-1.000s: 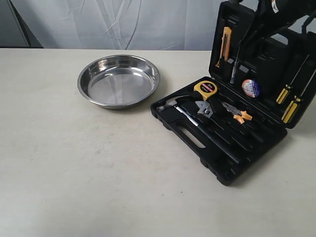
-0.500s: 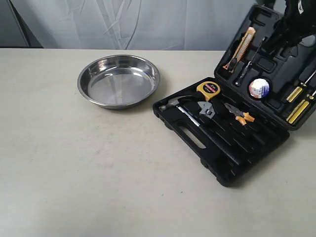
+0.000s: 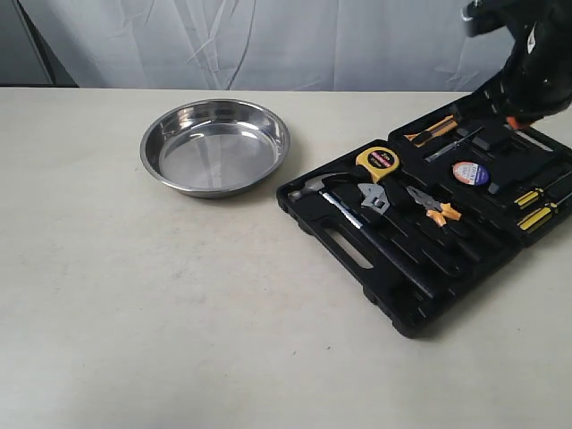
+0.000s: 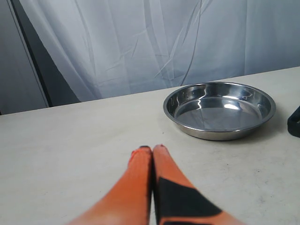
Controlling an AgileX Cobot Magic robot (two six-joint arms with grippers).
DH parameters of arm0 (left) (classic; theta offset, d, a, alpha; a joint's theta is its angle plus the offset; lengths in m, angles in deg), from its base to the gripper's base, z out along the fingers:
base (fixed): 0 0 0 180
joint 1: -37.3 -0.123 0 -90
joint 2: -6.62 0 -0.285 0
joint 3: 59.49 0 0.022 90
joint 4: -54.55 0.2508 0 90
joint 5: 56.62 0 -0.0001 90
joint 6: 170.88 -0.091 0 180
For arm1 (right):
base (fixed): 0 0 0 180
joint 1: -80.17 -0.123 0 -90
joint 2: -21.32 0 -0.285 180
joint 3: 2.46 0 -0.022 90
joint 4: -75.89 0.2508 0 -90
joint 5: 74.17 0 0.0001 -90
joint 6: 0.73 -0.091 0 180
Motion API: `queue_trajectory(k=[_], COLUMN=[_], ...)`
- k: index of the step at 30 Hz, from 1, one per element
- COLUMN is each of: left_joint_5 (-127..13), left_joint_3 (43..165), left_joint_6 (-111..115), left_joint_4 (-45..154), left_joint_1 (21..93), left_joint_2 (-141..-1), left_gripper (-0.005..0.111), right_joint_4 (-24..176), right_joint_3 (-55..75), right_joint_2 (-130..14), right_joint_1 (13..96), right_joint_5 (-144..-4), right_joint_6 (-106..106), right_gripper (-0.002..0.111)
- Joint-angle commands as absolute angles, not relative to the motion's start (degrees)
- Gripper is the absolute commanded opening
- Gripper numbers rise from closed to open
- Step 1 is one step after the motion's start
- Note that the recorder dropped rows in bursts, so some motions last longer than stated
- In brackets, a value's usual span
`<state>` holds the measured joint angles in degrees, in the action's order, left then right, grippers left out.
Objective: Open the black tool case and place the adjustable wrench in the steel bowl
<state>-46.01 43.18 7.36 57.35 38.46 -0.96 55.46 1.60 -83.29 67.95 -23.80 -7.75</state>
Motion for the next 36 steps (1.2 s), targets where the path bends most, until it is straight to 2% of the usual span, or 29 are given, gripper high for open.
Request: queue_trajectory(k=[1, 3, 7, 10, 14, 17, 22, 27, 32, 36], left_joint_5=[-46.3, -46.3, -46.3, -46.3, -46.3, -46.3, -46.3, -46.3, -46.3, -46.3], left_joint_3=[43.3, 43.3, 43.3, 43.3, 43.3, 43.3, 43.3, 43.3, 43.3, 43.3], left_joint_6=[7.4, 7.4, 7.4, 7.4, 7.4, 7.4, 7.4, 7.4, 7.4, 7.4], left_joint_4=[57.3, 57.3, 57.3, 57.3, 57.3, 57.3, 57.3, 57.3, 57.3, 57.3], left_joint_1=[38.5, 38.5, 38.5, 38.5, 38.5, 38.5, 38.5, 38.5, 38.5, 38.5], left_joint_2=[-1.2, -1.2, -1.2, -1.2, -1.2, -1.2, -1.2, -1.2, -1.2, -1.2], left_gripper=[0.0, 0.0, 0.0, 0.0, 0.0, 0.0, 0.0, 0.0, 0.0, 0.0], right_joint_4=[70.2, 88.3, 108.7, 115.5, 115.6, 115.3, 102.0, 77.6, 49.2, 42.4], right_joint_3=[1.8, 1.8, 1.8, 1.8, 1.8, 1.8, 1.8, 1.8, 1.8, 1.8], right_joint_2=[-89.2, -92.1, -94.3, -94.3, -94.3, -94.3, -94.3, -94.3, -94.3, -94.3], right_joint_1=[68.1, 68.1, 66.2, 64.0, 62.8, 62.8, 63.5, 66.8, 70.2, 70.5], right_joint_5=[-14.6, -11.0, -8.1, -21.0, -41.0, -51.1, -60.1, -57.7, -44.1, -28.2], right_joint_6=[2.8, 14.7, 32.1, 39.6, 39.7, 38.6, 25.5, -0.2, -24.6, -27.7], right_gripper=[0.0, 0.0, 0.0, 0.0, 0.0, 0.0, -0.001, -0.001, -0.001, -0.001])
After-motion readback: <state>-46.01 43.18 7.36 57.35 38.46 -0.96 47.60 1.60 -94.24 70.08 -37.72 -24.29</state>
